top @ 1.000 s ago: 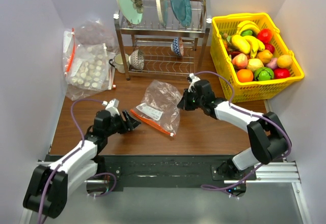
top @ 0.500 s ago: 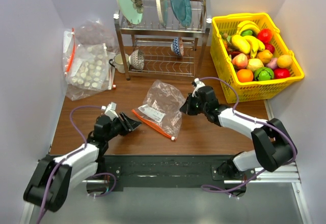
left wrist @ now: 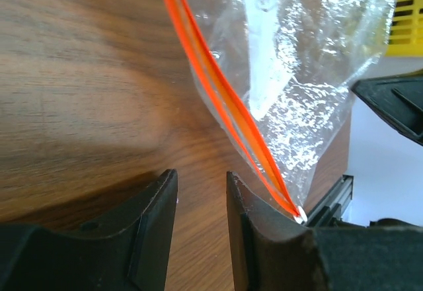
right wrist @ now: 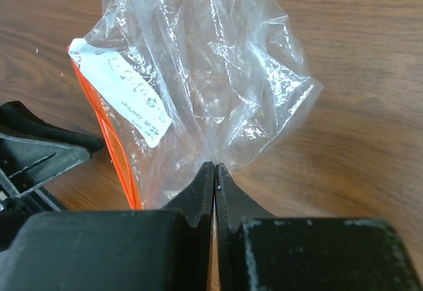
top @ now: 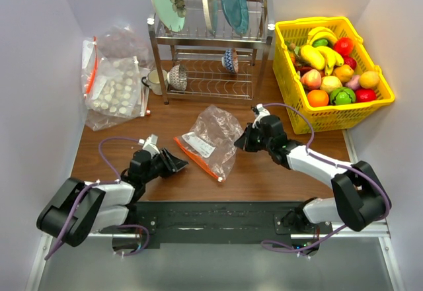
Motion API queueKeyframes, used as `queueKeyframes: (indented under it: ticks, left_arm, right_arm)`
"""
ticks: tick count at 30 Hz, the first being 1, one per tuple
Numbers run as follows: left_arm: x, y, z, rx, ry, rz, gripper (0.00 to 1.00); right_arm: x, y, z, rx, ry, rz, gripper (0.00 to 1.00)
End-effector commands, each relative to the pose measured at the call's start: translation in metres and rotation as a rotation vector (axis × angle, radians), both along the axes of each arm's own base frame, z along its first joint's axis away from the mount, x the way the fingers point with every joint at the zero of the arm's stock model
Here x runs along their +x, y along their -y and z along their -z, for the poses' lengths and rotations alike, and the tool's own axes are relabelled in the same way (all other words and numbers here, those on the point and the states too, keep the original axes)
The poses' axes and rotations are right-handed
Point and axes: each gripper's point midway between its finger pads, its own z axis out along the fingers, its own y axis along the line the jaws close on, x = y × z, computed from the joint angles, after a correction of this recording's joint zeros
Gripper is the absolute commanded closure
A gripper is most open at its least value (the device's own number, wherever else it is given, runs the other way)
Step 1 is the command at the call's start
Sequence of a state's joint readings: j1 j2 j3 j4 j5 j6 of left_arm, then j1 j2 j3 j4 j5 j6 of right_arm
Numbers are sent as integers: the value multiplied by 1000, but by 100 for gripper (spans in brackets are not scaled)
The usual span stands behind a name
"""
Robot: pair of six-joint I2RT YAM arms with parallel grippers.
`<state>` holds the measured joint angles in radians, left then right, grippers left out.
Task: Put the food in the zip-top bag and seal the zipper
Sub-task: Pick up the zipper food storage bag at the center of the board.
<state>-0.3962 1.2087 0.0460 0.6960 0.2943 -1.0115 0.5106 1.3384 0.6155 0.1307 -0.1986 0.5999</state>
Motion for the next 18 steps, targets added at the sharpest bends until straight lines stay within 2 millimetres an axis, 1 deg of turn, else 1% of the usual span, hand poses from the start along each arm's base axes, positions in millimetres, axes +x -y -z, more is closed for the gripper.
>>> queueKeyframes:
  ticks: [1, 2, 3, 4, 5, 12, 16, 18]
  left_arm:
    - [-5, -7, 11, 29, 13, -39, 60]
    - [-4, -8, 13, 36, 13, -46, 60]
    - [4, -3, 3, 23, 40, -44, 58]
    - [5, -3, 5, 27, 32, -45, 57]
    - [8, -2, 2, 25, 38, -45, 56]
    - [13, 12, -7, -14, 71, -12, 50]
    - [15, 15, -4, -9, 60, -6, 54]
    - [18, 18, -6, -15, 66, -1, 56]
  right_arm:
    - [1, -6, -13, 40, 37, -1, 100]
    - [0, -5, -11, 40, 33, -2, 100]
    - [-1, -6, -11, 40, 33, -3, 100]
    - [-2, -5, -9, 40, 31, -3, 100]
    - [-2, -6, -9, 44, 29, -5, 100]
    - [-2, -6, -6, 41, 25, -3, 100]
    - [-2, -7, -5, 41, 24, -4, 100]
    - [-3, -7, -5, 43, 22, -6, 100]
